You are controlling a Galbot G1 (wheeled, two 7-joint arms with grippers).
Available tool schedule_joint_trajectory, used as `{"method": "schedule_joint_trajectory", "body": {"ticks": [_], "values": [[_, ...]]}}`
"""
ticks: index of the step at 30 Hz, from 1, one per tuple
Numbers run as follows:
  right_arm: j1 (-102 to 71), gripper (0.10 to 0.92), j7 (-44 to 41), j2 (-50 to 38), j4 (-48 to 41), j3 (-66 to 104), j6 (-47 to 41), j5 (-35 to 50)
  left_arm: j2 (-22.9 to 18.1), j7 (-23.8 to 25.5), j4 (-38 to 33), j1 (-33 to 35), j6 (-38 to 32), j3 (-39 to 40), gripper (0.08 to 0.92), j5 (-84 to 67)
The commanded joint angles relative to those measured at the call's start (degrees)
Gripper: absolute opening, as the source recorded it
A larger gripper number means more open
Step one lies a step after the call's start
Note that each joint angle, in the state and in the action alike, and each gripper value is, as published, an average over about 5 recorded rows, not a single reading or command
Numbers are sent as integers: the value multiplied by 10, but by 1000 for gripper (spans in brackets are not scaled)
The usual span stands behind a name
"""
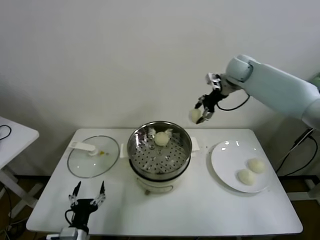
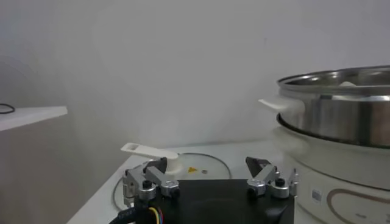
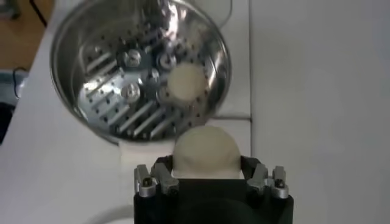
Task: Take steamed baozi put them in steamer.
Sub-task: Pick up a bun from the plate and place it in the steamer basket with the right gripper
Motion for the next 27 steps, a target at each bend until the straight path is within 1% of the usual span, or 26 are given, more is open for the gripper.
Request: {"method": "schedule_joint_trajectory", "body": {"ticks": [1, 12, 27], "values": [[16, 712, 18, 114, 33, -38, -31, 74, 3, -1, -6, 12, -2, 0, 823, 0], [-50, 712, 22, 185, -9, -38, -32, 43, 10, -2, -6, 13, 0, -2, 823, 0], [-95, 712, 30, 211, -56, -37, -29, 13, 12, 0, -4, 8, 3, -2, 823, 1]]}}
